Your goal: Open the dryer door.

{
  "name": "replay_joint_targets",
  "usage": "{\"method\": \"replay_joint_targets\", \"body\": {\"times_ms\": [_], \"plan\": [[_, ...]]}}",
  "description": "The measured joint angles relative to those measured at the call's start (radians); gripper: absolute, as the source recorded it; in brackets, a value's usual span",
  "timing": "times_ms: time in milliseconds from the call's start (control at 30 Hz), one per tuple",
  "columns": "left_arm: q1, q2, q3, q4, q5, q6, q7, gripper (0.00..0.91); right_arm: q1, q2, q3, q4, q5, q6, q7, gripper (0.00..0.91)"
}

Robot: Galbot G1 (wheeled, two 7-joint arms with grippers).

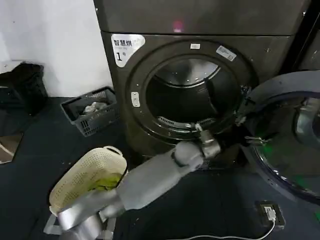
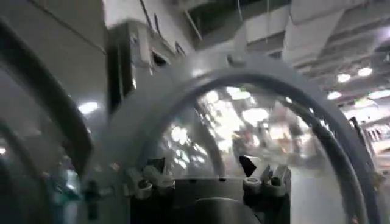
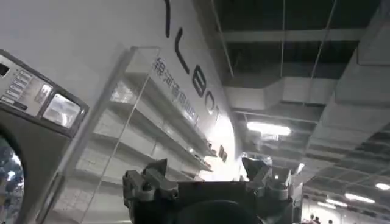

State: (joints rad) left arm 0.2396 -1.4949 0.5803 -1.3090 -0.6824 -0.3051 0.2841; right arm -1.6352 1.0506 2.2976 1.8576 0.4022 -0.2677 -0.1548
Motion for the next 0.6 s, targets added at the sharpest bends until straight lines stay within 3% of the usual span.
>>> {"method": "replay_joint_targets", "body": {"times_ms": [367,600], "plan": [[0.028,0.288,0.027,-0.230,-0.109,-0.036,-0.010,0.907,0.016,0.001,0.004,0.025,-0.012,0.000,0.008,0.907],[0.040,0.499,0.032,-0.343,-0.085,0.004,-0.019,0.907,0.019,-0.004,0.017,0.030,-0.053,0.010,0.034,0.907]]}}
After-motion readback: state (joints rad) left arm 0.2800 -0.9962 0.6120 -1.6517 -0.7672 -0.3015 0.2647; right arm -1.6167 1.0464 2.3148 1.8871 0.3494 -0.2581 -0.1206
